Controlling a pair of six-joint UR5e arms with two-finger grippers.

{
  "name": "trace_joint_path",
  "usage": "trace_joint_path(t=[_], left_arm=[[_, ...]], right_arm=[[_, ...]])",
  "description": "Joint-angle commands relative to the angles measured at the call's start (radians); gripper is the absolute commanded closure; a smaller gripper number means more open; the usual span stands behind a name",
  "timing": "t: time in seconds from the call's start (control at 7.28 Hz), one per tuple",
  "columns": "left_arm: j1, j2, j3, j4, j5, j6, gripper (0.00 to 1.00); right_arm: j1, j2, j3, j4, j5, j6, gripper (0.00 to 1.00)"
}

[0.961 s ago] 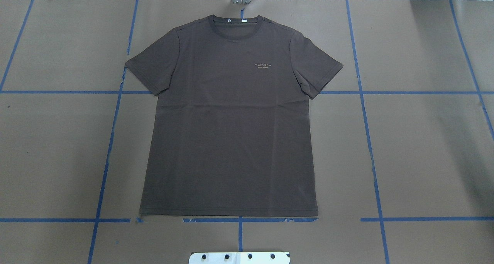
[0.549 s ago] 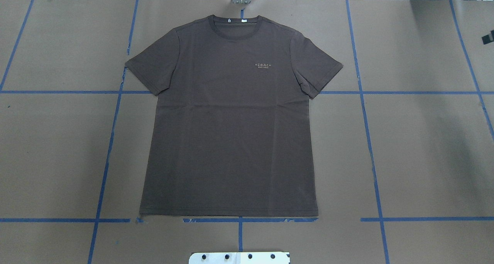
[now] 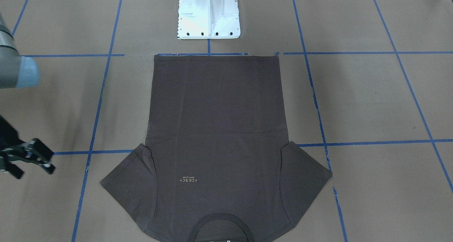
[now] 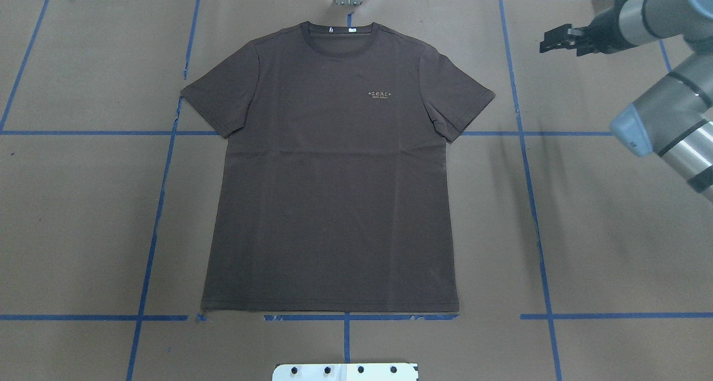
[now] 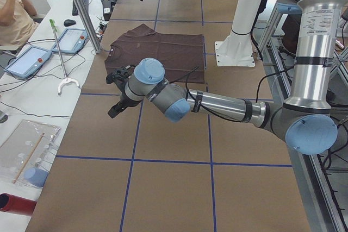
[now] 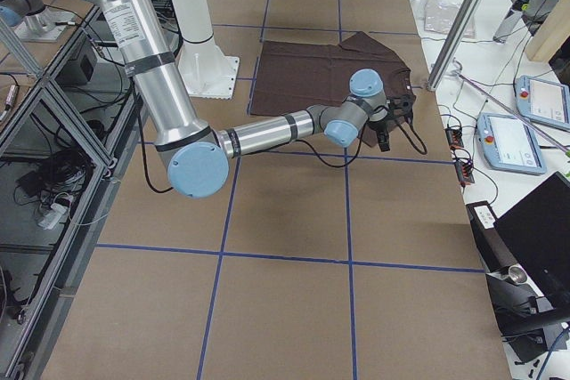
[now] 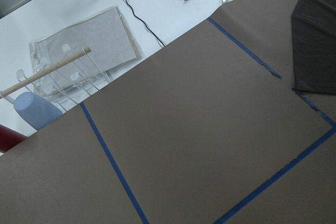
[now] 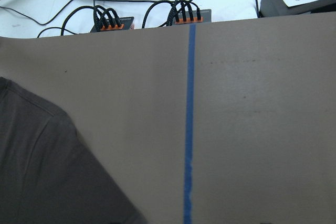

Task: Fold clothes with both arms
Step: 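Move the right gripper toward the sleeve nearest it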

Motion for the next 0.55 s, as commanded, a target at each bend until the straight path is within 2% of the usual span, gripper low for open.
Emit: trace_joint_path(t=[0.0, 0.41], left_arm=[[0.004, -0.001, 0.0, 0.0, 0.0, 0.0, 0.0], [0.006, -0.001, -0.002, 0.0, 0.0, 0.0, 0.0]], right_arm=[[-0.137, 0.073, -0.086, 0.048, -0.172, 0.163, 0.23], [-0.182, 0.096, -0.188, 0.111, -0.22, 0.163, 0.32]])
